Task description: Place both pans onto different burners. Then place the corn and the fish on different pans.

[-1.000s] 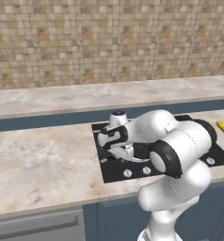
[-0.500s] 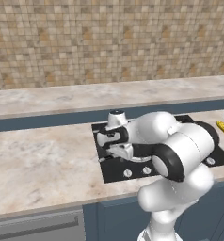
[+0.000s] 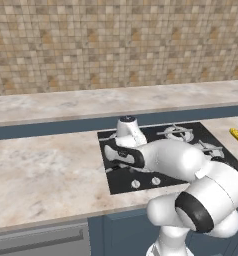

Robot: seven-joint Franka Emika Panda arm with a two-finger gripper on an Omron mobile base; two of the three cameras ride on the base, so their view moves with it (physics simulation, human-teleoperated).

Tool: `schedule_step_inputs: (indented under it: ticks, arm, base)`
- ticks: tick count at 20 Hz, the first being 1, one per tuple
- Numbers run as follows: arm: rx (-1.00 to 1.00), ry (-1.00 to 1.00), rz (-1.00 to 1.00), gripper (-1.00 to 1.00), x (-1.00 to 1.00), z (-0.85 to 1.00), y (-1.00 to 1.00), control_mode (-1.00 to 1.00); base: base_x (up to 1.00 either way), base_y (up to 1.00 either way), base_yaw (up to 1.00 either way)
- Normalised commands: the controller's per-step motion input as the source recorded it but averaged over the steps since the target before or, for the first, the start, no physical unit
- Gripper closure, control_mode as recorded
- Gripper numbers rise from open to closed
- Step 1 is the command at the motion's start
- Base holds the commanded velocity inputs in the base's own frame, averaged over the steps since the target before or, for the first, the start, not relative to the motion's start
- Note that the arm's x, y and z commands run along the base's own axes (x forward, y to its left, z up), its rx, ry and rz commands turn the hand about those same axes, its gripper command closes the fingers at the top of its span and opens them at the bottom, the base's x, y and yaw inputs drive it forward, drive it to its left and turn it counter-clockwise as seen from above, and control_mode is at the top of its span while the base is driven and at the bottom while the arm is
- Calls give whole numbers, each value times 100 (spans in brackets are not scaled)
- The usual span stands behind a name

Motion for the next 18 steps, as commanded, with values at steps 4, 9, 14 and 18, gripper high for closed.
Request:
schedule_step_inputs:
  ticks: [4, 9, 14, 18]
  arm:
    - [0, -14, 0, -100, -29, 80, 0, -100]
    - [-2, -9, 9, -100, -9, 93, -1, -100]
    - [-20, -12, 30, -100, -23, 80, -5, -100]
    - [-20, -14, 35, -100, -32, 45, -17, -100]
  base:
    - [0, 0, 0]
    - [0, 0, 0]
    - [0, 0, 0]
    - [0, 0, 0]
